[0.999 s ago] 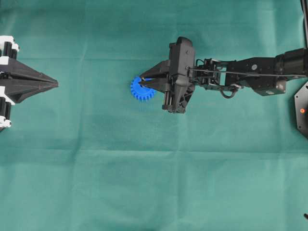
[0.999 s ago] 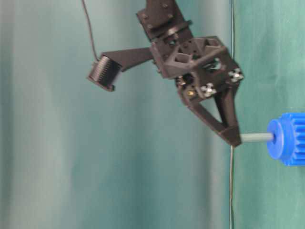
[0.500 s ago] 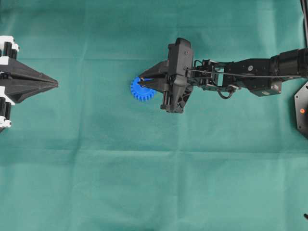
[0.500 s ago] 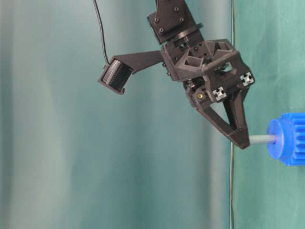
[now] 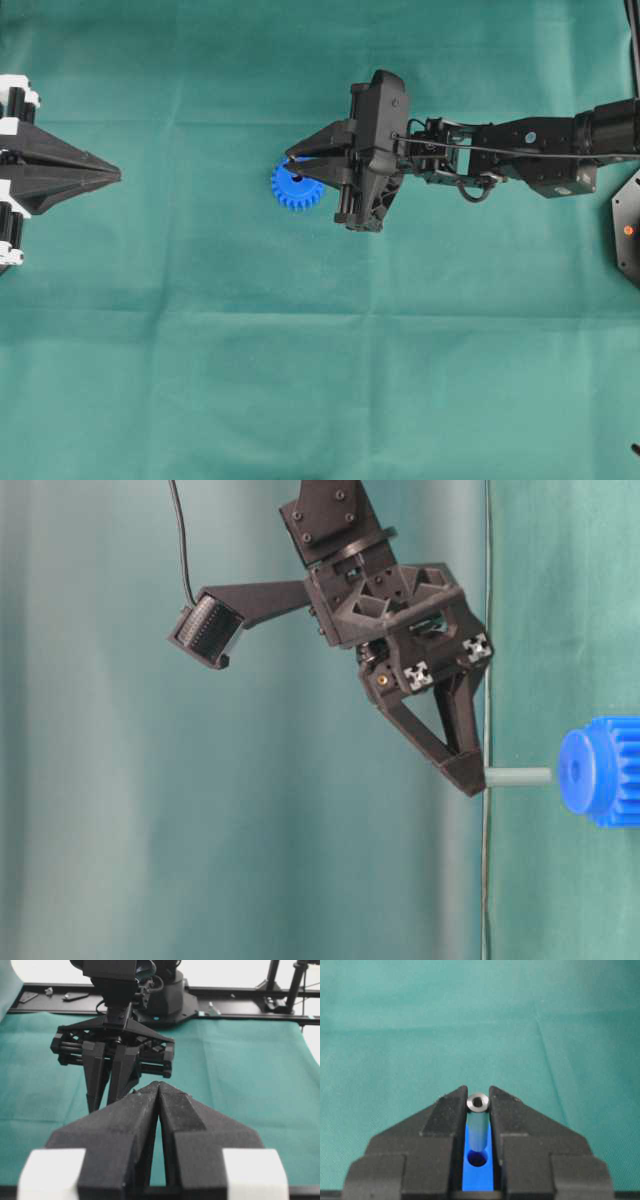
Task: Insert the shaft placed at a random location into the center hole of the small gear at another random location.
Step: 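Press the shaft down into the gear hole with the right gripper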
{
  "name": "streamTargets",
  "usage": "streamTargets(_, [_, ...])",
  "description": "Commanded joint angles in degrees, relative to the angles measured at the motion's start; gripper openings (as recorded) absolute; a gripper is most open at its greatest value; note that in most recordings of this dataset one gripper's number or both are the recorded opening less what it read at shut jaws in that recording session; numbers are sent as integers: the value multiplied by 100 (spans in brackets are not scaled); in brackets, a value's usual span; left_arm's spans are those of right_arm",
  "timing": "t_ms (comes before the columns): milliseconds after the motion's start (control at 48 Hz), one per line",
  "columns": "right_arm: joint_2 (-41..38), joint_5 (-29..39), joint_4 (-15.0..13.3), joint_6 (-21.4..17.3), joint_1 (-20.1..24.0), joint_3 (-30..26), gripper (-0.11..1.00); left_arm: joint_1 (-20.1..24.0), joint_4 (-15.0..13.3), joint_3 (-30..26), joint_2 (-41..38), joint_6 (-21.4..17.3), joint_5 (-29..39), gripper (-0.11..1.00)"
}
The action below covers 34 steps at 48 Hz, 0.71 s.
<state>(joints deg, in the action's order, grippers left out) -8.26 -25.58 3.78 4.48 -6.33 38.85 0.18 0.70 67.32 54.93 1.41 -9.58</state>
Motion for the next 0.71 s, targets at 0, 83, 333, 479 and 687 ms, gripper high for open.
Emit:
streamTargets(0, [176,-44,0,88,18,-79,13,0,9,-88,-35,0,-26,0])
streamTargets(83, [149,-44,0,88,9,-79,13,9,9,-97,-35,0,-26,0])
streamTargets(333, [-88,-105,9,88,9,-97,13,9,9,-97,-35,0,-26,0])
streamTargets(479, [-229,-193,18,70,9,-88,13,9,9,-97,-35,0,-26,0])
streamTargets(687, [-334,-229,26,53,18,-79,13,9,9,-97,-35,0,-26,0])
